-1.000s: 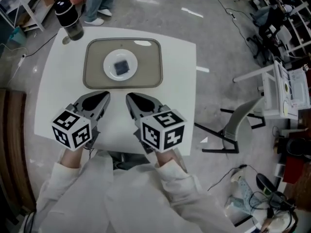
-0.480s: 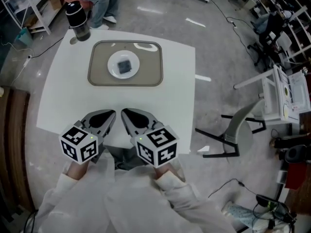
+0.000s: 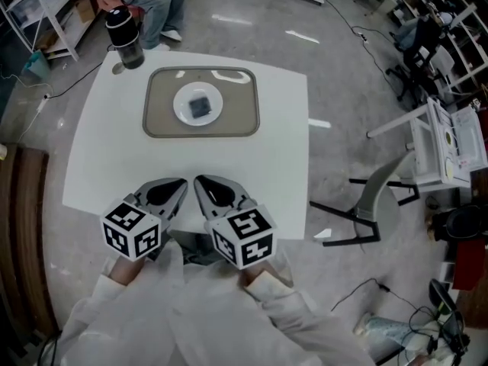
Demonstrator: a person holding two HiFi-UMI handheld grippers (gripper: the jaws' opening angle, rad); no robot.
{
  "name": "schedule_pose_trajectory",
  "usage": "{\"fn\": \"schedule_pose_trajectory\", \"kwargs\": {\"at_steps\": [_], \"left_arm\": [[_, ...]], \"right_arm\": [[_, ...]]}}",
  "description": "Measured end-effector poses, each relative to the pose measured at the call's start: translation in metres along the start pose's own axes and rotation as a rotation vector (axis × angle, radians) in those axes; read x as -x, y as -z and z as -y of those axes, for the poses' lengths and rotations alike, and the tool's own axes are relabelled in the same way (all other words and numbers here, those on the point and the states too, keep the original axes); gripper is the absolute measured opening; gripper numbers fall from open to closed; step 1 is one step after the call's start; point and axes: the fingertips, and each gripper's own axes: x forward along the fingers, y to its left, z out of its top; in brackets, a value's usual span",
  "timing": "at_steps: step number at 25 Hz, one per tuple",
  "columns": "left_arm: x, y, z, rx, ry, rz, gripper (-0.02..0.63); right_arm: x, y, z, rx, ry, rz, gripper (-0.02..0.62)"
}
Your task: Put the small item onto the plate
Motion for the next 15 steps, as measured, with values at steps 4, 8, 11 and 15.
{"fn": "schedule_pose_trajectory", "kwargs": {"at_steps": [4,8,11,15], "left_arm": [[0.005,0.0,-0.001,-0.028,0.008,-0.012,0.011],[0.012,-0.004,-0.004,-0.04,0.012,-0.012,0.011],[0.016,-0.009,-0.005,-0.047,0.016,-0.008,0.011],[0.019,-0.015,-0.008,-0.061,0.019,0.002,0.011]], "right_arm": [[-0.004,-0.002,-0.003,0.012,0.025,0.007,0.015],[-0.005,-0.013,-0.004,0.025,0.047,0.031,0.015],[-0.003,-0.02,-0.008,0.034,0.054,0.056,0.015],[-0.003,-0.023,-0.012,0.039,0.056,0.068,0.015]]}}
